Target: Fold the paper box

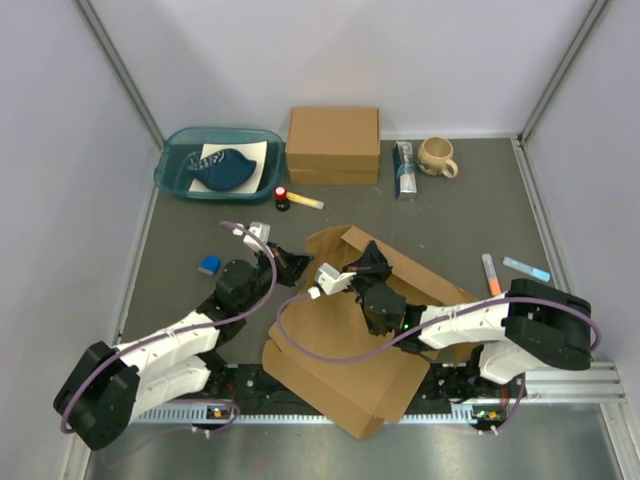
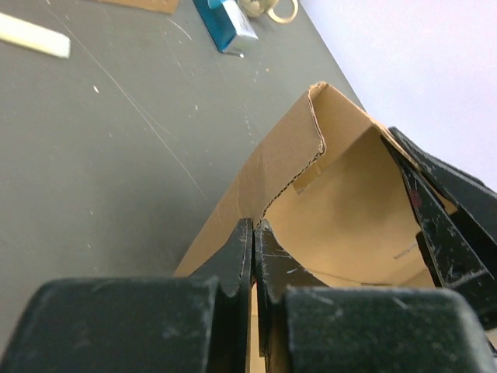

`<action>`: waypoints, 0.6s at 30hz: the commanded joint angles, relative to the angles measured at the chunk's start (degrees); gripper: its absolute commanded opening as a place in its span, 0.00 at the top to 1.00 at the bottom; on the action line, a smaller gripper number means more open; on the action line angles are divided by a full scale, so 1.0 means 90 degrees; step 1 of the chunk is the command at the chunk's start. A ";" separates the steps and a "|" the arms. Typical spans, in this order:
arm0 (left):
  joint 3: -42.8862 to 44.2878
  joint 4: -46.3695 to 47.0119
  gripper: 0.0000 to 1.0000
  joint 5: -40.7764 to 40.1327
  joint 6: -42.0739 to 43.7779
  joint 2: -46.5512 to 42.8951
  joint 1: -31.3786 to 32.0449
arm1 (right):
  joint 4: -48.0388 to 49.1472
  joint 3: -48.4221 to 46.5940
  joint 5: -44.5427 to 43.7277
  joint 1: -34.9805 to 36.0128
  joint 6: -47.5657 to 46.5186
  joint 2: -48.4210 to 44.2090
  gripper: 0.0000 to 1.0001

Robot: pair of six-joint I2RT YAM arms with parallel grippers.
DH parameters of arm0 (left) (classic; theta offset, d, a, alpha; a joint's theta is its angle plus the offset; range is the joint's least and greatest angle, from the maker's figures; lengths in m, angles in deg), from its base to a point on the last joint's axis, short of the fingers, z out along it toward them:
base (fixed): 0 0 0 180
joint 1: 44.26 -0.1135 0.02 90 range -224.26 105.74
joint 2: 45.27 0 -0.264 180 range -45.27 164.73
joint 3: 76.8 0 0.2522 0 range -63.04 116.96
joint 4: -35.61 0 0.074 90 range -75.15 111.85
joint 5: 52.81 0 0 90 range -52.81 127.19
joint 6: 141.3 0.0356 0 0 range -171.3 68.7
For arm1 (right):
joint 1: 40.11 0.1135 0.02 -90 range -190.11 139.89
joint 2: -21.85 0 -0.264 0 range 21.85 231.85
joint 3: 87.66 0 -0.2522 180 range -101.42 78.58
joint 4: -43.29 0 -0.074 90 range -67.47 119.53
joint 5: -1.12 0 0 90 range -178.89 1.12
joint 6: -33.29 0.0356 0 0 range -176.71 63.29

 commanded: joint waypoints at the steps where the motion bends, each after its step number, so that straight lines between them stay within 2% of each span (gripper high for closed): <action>1: -0.0301 0.1093 1.00 0.0575 -0.0830 -0.0029 0.0334 | 0.0343 0.0028 0.0271 0.0197 0.0186 -0.0019 1.00; 10: -0.0663 0.1054 1.00 0.0126 -0.0724 -0.0098 0.1116 | 0.0490 0.0047 0.0212 0.0197 0.0010 -0.0048 1.00; 18: -0.0878 0.2001 1.00 0.0086 -0.0792 0.0975 0.1477 | 0.0812 0.0213 0.0134 0.0294 -0.0312 0.0049 1.00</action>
